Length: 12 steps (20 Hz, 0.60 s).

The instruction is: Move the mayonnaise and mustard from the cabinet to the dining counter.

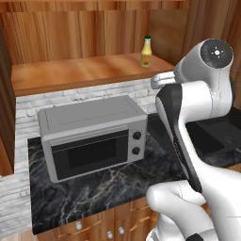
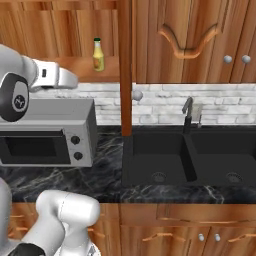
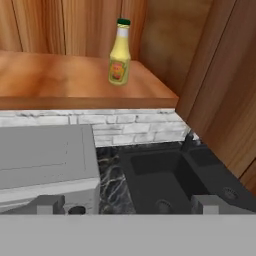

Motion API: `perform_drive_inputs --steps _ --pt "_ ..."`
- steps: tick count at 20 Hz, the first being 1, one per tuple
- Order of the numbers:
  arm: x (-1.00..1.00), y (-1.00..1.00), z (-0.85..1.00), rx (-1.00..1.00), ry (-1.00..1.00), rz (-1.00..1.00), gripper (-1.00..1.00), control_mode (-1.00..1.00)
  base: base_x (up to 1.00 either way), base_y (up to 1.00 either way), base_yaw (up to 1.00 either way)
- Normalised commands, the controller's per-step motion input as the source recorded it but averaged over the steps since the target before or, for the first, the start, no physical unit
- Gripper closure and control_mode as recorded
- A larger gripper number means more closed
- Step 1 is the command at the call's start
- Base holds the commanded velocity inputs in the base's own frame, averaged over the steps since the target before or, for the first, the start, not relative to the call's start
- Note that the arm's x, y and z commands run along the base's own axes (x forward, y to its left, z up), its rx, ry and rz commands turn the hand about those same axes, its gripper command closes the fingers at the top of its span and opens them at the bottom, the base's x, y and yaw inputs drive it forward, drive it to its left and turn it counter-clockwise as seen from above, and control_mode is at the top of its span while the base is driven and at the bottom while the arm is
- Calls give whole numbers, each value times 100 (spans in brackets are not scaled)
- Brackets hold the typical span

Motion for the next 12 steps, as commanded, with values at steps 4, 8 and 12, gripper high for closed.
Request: perform_drive_inputs --steps 4,8,12 --pt "39 7 0 -3 -19 -3 -100 -100 0 0 0" --pt "54 1 18 0 -1 -4 -100 -100 0 0 0" --pt "56 3 23 0 0 -4 -100 -100 0 0 0"
